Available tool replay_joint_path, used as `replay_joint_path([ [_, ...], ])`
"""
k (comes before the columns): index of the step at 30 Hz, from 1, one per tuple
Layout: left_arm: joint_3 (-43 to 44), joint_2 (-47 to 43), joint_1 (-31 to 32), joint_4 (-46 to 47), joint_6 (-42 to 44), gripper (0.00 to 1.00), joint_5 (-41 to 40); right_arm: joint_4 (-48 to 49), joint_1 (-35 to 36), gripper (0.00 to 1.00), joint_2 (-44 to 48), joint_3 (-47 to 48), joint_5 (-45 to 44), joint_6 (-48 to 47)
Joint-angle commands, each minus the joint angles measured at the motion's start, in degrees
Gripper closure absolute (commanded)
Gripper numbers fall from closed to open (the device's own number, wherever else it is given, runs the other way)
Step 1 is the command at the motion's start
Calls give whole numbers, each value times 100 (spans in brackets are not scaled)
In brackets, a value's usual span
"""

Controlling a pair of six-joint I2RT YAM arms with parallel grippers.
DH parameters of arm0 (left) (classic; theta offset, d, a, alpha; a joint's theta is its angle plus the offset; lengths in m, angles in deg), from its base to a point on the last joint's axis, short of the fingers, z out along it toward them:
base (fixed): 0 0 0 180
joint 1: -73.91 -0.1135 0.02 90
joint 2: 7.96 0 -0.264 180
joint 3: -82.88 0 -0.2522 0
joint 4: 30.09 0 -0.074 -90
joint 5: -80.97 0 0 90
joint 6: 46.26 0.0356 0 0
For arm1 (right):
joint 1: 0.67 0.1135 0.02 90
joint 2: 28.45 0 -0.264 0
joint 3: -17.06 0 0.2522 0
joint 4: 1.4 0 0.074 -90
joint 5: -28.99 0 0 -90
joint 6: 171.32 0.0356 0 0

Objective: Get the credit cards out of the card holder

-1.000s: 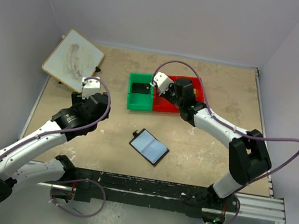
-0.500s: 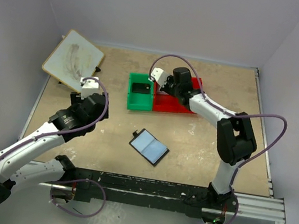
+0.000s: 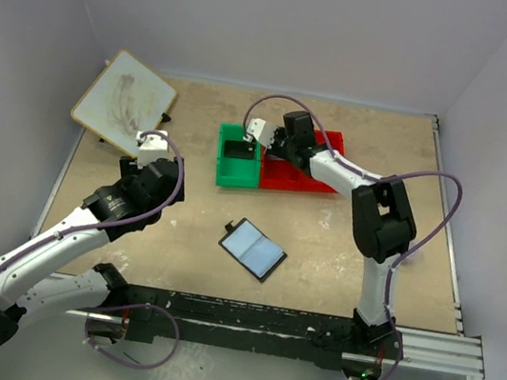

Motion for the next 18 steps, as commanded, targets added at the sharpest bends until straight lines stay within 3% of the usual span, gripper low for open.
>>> replay_joint_path([
  [1, 204, -100, -23, 49, 149, 22, 0, 180, -28, 100, -69, 235, -234, -221],
  [13, 203, 2, -23, 48, 157, 21, 17, 165, -10, 89, -289, 237, -524, -329],
  [18, 213, 50, -27, 58, 179, 21, 57, -369, -14, 82, -350, 417, -56, -300],
])
